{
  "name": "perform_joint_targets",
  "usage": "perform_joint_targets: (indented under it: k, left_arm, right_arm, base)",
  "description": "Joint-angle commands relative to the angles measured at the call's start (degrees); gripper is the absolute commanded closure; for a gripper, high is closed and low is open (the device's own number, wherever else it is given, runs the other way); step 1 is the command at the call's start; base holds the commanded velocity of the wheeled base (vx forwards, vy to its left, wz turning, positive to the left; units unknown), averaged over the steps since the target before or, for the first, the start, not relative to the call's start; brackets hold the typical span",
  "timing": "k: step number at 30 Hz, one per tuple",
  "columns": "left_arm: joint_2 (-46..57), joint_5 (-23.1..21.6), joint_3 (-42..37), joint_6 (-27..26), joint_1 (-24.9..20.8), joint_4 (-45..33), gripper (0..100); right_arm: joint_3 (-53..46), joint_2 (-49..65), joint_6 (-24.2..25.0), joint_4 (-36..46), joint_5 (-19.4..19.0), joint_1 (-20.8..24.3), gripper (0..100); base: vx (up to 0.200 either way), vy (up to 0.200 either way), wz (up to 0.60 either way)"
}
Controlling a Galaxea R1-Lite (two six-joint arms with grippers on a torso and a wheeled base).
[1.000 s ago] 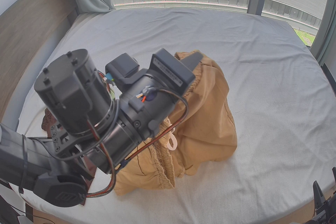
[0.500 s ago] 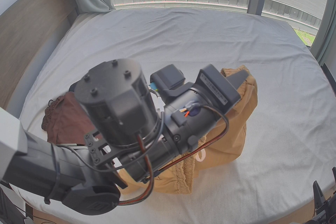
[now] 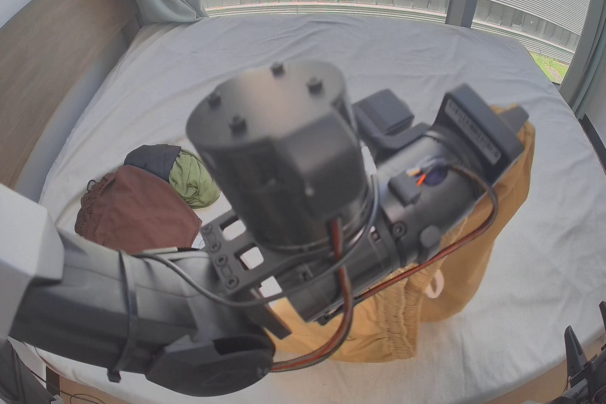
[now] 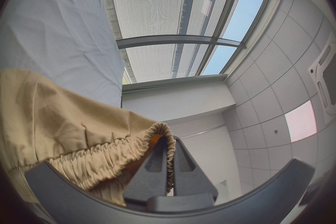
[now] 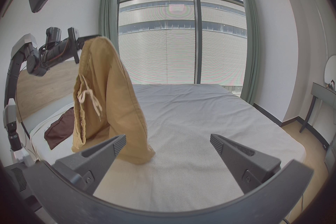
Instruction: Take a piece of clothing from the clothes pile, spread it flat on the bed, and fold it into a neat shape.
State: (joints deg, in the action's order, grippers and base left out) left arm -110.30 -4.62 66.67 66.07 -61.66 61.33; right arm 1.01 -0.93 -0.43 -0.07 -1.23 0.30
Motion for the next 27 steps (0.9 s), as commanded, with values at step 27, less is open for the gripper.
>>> perform_joint_targets:
  k: [27]
  left_arm:
    - [1.9,-0.3,-17.2,-1.6,15.4,8.4,100]
  right_arm:
    - [-1.0,0.9,0.0,0.0,-0.1,0.0,0]
  base:
    - [0.0,0.0,0.0]
